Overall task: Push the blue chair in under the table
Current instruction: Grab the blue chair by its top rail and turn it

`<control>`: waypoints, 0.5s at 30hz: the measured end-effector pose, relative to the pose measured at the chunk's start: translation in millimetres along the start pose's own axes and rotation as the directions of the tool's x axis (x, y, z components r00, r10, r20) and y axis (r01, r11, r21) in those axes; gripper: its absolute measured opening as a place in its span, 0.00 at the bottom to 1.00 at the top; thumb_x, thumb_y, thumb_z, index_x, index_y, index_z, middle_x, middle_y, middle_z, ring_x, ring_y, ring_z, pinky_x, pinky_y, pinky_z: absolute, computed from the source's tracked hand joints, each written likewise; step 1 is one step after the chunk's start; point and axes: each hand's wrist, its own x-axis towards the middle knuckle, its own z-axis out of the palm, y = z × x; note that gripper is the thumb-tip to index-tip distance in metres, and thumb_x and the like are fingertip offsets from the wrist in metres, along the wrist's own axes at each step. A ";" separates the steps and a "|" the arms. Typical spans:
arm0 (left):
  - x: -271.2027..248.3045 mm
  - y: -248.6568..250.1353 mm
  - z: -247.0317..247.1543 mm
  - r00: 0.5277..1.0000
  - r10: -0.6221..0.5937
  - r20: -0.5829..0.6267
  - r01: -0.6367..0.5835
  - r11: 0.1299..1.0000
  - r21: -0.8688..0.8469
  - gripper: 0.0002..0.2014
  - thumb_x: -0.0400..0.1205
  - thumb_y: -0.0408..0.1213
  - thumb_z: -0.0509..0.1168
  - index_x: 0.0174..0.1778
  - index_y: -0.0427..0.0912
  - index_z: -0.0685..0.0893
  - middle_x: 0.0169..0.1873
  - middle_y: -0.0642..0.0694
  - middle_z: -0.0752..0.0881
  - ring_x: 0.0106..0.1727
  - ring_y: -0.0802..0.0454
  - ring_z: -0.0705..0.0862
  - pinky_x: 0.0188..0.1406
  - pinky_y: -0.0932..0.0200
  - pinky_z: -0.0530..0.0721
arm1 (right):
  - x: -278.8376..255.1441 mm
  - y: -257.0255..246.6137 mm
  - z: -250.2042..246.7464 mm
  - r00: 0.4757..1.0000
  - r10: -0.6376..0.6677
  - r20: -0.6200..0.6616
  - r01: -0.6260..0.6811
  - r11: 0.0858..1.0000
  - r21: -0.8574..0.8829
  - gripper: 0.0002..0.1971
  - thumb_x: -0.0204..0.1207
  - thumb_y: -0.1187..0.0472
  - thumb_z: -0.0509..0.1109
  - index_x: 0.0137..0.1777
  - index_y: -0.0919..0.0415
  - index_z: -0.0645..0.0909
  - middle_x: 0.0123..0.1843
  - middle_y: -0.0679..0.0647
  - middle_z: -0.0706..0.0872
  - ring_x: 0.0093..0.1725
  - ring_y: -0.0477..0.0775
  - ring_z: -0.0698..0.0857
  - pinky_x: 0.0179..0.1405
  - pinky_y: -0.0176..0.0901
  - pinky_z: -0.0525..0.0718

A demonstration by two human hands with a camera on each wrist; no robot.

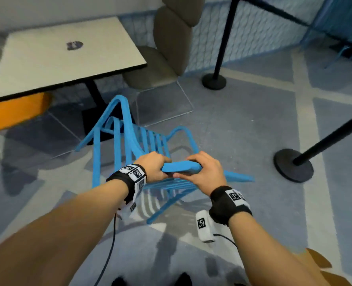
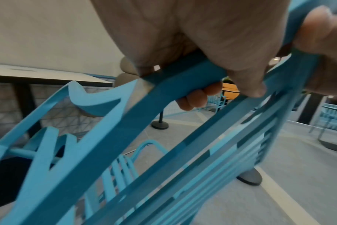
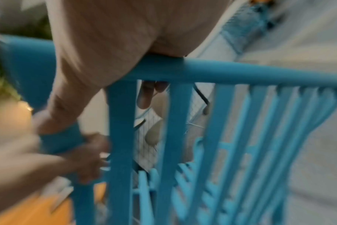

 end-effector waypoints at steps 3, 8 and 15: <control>-54.6 -42.1 2.6 0.994 -0.090 -0.057 0.085 0.992 -0.090 0.22 0.76 0.68 0.65 0.38 0.51 0.80 0.37 0.47 0.88 0.40 0.41 0.85 0.34 0.50 0.83 | 13.1 -27.7 25.1 0.976 -0.041 0.214 0.085 0.977 -0.197 0.22 0.65 0.31 0.74 0.45 0.49 0.85 0.45 0.48 0.85 0.47 0.60 0.87 0.46 0.54 0.82; -132.1 -96.4 -8.2 0.993 -0.101 -0.063 0.085 0.972 -0.219 0.28 0.69 0.78 0.59 0.31 0.53 0.74 0.32 0.48 0.84 0.33 0.48 0.82 0.32 0.49 0.84 | 23.9 -97.3 74.4 0.871 -0.145 0.469 0.337 0.871 -0.357 0.23 0.72 0.28 0.69 0.41 0.49 0.77 0.43 0.47 0.79 0.50 0.57 0.83 0.38 0.50 0.75; -260.0 -160.0 -15.7 0.999 -0.006 -0.032 0.001 0.987 -0.163 0.11 0.78 0.51 0.70 0.50 0.51 0.80 0.38 0.53 0.86 0.36 0.56 0.80 0.37 0.58 0.79 | 1.1 -190.0 168.7 0.668 -0.192 0.719 0.494 0.837 -0.235 0.30 0.64 0.21 0.68 0.42 0.50 0.77 0.41 0.43 0.77 0.41 0.47 0.77 0.35 0.47 0.74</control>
